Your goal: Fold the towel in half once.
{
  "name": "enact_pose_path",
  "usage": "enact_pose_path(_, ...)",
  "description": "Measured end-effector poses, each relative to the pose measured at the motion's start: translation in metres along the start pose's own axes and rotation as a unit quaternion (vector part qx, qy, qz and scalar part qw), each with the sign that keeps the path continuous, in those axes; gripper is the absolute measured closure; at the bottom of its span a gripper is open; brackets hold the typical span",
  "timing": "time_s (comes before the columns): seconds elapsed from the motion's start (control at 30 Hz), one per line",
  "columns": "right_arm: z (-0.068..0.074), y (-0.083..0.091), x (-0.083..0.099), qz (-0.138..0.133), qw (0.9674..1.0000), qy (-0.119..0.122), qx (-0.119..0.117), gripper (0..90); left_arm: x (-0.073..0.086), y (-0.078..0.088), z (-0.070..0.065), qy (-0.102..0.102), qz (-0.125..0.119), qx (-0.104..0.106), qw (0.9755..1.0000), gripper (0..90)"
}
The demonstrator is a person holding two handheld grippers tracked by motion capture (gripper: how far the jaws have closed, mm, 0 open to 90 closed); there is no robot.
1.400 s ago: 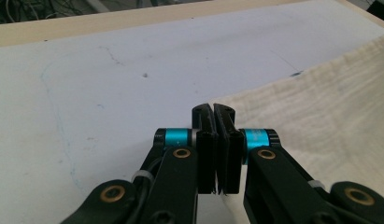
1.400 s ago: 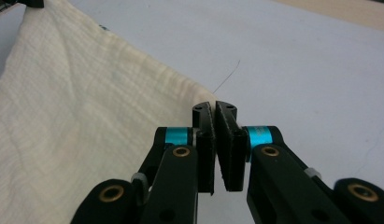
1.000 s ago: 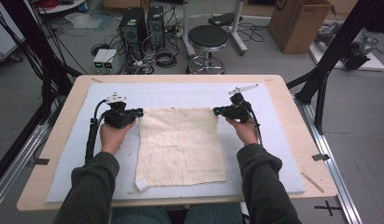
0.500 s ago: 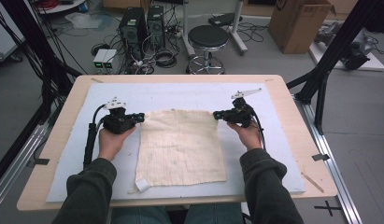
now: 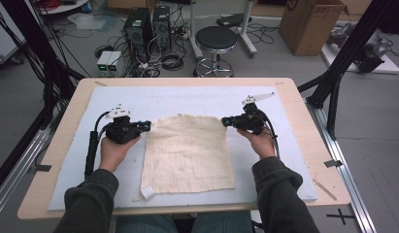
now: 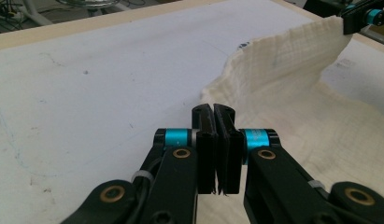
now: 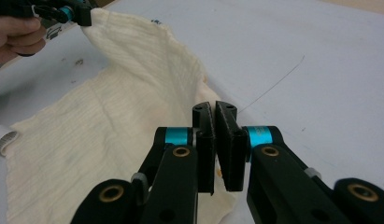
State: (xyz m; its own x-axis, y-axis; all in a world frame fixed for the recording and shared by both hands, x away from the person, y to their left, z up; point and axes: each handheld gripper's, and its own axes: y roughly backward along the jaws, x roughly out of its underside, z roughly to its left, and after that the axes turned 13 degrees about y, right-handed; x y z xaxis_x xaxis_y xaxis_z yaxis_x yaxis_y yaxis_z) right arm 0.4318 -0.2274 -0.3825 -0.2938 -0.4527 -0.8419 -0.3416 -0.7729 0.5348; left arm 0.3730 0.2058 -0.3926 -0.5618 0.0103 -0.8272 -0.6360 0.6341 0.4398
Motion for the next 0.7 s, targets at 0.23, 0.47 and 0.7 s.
enact_pose_path(0.23,0.004,0.002,0.0,0.001,1.0,0.005,-0.006,86.4,0.007,0.005,0.003,0.004,-0.004,0.004,1.0,87.3)
enact_pose_path(0.47,0.009,0.005,-0.002,0.0,0.9998,0.015,-0.013,86.4,0.009,0.011,0.0,-0.007,0.001,0.014,0.9999,87.3)
enact_pose_path(0.7,0.015,0.01,-0.004,-0.001,0.9996,0.021,-0.019,86.4,0.011,0.015,-0.006,-0.015,0.002,0.02,0.9997,87.2)
